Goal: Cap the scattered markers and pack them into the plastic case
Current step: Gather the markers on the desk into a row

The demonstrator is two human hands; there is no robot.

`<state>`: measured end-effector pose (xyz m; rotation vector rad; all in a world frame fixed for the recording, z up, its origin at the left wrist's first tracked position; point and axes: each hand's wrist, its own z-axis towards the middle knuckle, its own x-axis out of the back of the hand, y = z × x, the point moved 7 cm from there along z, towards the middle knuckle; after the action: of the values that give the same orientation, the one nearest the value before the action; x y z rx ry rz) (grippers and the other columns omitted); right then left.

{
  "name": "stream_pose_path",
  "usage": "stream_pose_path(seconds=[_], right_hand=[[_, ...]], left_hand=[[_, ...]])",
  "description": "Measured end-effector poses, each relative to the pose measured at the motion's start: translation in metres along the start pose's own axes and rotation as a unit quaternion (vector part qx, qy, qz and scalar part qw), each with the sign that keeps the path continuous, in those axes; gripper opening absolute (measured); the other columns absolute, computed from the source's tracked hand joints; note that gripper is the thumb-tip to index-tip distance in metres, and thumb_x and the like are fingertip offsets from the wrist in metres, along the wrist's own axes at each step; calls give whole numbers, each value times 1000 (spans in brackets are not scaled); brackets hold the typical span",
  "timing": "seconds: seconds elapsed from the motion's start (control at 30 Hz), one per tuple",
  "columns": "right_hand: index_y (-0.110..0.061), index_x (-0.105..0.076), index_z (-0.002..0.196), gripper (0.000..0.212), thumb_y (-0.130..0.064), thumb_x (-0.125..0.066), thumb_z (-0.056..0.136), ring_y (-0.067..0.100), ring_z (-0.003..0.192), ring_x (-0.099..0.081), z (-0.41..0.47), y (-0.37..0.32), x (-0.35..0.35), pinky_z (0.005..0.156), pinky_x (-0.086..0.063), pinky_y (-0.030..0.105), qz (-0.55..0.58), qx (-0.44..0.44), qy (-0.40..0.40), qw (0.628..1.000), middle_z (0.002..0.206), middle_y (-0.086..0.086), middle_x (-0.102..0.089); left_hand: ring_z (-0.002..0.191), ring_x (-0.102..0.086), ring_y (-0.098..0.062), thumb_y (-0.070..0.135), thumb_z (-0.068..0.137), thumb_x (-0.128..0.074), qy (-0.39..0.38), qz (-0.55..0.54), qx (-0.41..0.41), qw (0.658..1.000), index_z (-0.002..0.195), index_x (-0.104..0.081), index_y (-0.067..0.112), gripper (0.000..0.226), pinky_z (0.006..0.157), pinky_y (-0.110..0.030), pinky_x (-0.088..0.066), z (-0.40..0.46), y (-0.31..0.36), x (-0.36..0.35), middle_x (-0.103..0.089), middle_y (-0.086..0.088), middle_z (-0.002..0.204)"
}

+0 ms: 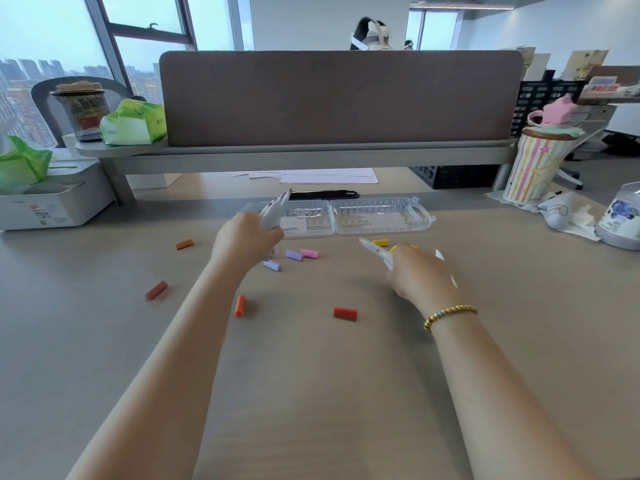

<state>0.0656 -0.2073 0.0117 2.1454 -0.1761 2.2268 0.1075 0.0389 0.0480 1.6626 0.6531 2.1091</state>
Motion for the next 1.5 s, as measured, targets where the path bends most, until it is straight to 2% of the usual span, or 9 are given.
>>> stream_pose_path(seconds=[0.1,0.3,0.53,0.67,0.83,1.0,1.2,1.4,1.5], right_hand=[[-7,-46,113,19,-12,-47,95,31,97,-59,1,24,9,77,-43,35,53,-49,88,994,105,12,-62],[-3,-48,111,23,-11,-55,91,31,100,-56,1,41,-7,69,-37,31,91,-76,80,990,114,15,-52],[-2,-41,129,32,-9,-37,98,28,120,-50,-9,31,2,108,-30,35,49,-35,50,997,129,15,-51],[-39,-8,149,77,6,-29,90,21,136,-35,-6,20,-9,118,-12,41,5,50,-2,999,150,-5,-34],[-9,-51,126,33,-9,-43,94,31,106,-54,9,57,6,72,-40,32,107,-107,136,979,108,11,-61],[-5,-50,118,28,-10,-49,90,32,114,-44,15,68,-8,88,-41,35,41,-153,94,983,122,17,-49],[-3,-42,120,31,-7,-48,90,35,116,-49,18,70,-16,93,-41,39,79,-162,62,982,124,19,-51],[1,-39,115,29,-23,-37,100,36,98,-58,12,52,-7,66,-37,32,194,-79,106,972,111,18,-56],[-4,-42,113,17,-10,-39,97,27,79,-54,10,35,8,52,-35,26,363,-29,139,921,87,4,-52]], left_hand=[[34,-50,-6,16,83,-48,-19,-70,-14,997,86,-53,9,8,39,-18,-35,-11,22,-26,-59,1,54],[85,-56,-30,18,87,-49,-47,72,-57,995,112,-44,11,27,61,-30,-37,-29,52,-65,-61,-11,100],[88,-55,-30,19,88,-48,-84,130,-66,986,109,-44,8,24,64,-30,-37,-39,53,-87,-60,-13,101],[74,-49,-27,19,91,-47,-93,148,-68,982,110,-42,7,23,61,-29,-37,-43,57,-89,-61,-13,101],[72,-46,-25,20,92,-45,-93,167,-78,979,111,-41,7,24,50,-27,-32,-49,63,-90,-56,-15,115],[71,-46,-25,20,92,-45,-91,151,-73,982,102,-38,10,16,57,-29,-36,-49,64,-91,-56,-15,114],[69,-46,-27,17,90,-46,-53,48,-56,996,92,-33,13,13,55,-28,-34,-47,65,-92,-43,-3,71],[80,-61,-29,19,92,-50,3,-234,-42,971,95,-47,10,9,57,-30,-42,-43,64,-81,-62,-13,86],[73,-58,-20,18,94,-49,37,-343,-21,938,91,-49,14,5,61,-31,-45,-46,61,-77,-60,-4,76]])
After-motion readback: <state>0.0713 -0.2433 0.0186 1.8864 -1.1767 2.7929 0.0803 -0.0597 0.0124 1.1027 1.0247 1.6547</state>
